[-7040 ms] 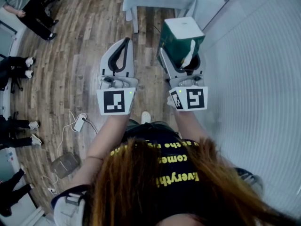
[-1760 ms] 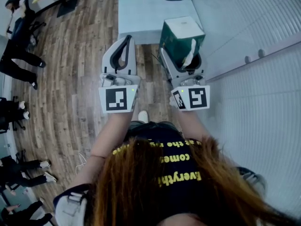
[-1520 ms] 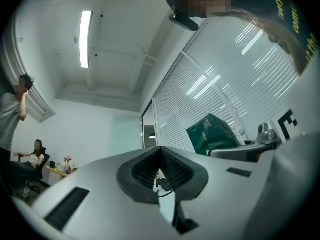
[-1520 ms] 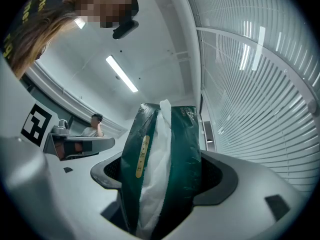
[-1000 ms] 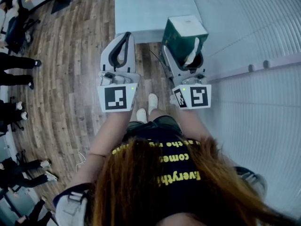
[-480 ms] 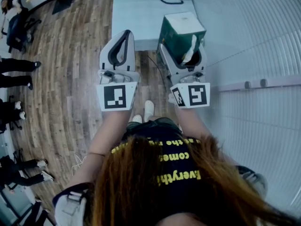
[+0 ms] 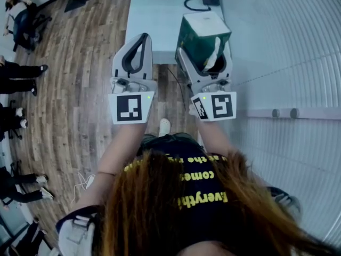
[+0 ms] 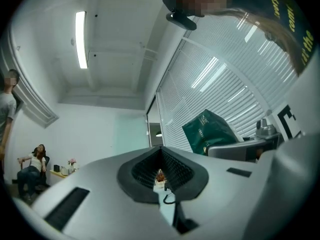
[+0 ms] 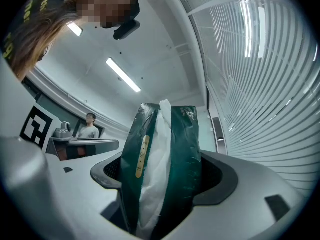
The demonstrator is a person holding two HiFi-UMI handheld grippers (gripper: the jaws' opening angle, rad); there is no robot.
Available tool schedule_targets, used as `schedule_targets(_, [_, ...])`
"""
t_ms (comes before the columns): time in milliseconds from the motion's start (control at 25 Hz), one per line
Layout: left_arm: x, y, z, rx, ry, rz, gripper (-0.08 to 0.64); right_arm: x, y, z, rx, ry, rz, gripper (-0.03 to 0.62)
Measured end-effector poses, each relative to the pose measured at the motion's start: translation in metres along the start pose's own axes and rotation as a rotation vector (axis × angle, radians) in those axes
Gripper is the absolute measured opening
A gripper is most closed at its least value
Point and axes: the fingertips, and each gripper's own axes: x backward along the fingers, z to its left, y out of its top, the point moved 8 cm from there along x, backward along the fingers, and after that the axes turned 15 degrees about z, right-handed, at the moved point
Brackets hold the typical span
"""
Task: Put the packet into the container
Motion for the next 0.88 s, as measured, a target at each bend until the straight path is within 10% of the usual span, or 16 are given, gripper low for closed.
schedule_targets(880, [-0.066, 0.005, 0.030, 0.023, 0.034, 0.018, 0.002, -0.058, 0.002, -0.041, -0.022, -0.003, 0.033, 0.377])
